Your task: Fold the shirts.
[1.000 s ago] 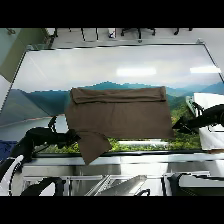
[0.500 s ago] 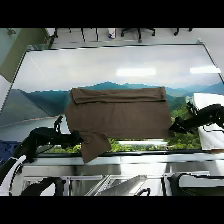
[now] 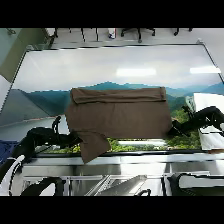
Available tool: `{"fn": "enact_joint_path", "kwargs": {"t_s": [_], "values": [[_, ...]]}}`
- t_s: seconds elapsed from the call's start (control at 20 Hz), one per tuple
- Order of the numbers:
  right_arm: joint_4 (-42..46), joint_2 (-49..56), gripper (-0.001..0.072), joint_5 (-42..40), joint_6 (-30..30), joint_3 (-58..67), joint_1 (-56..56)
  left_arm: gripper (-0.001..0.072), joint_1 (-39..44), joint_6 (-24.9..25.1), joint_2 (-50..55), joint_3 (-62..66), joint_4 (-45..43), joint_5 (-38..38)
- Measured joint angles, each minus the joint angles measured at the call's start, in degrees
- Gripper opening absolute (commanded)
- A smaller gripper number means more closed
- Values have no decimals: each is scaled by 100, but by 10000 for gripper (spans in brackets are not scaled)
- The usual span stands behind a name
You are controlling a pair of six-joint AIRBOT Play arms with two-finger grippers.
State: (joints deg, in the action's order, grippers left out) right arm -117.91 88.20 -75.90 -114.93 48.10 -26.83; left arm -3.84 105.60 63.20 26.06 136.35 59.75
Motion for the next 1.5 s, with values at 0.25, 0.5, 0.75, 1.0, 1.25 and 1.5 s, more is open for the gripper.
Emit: {"fn": "enact_joint_path", "kwargs": {"t_s": [0.25, 0.5, 0.75, 1.0, 1.25, 1.5], "values": [[916, -348, 23, -35, 835, -28, -11, 9, 59, -525, -752, 68, -973, 614], [1928, -813, 22, 57, 1939, -46, -2, 9, -245, -1172, -2044, 81, -2015, 1700], [1167, -1158, 23, 210, 1775, 136, 205, 9, -376, -1292, -2428, 411, -1912, 1462], [173, -1062, 23, 940, 1368, 966, 660, 9, -227, -1257, -1220, 1917, -1740, 706], [-81, -365, 23, 1556, 1176, 1751, 1093, 9, 28, -1147, 658, 3488, -1700, 258], [-160, 348, 30, 2155, 1084, 2022, 1252, 10, 313, -1075, 2345, 4741, -1681, -245]]}}
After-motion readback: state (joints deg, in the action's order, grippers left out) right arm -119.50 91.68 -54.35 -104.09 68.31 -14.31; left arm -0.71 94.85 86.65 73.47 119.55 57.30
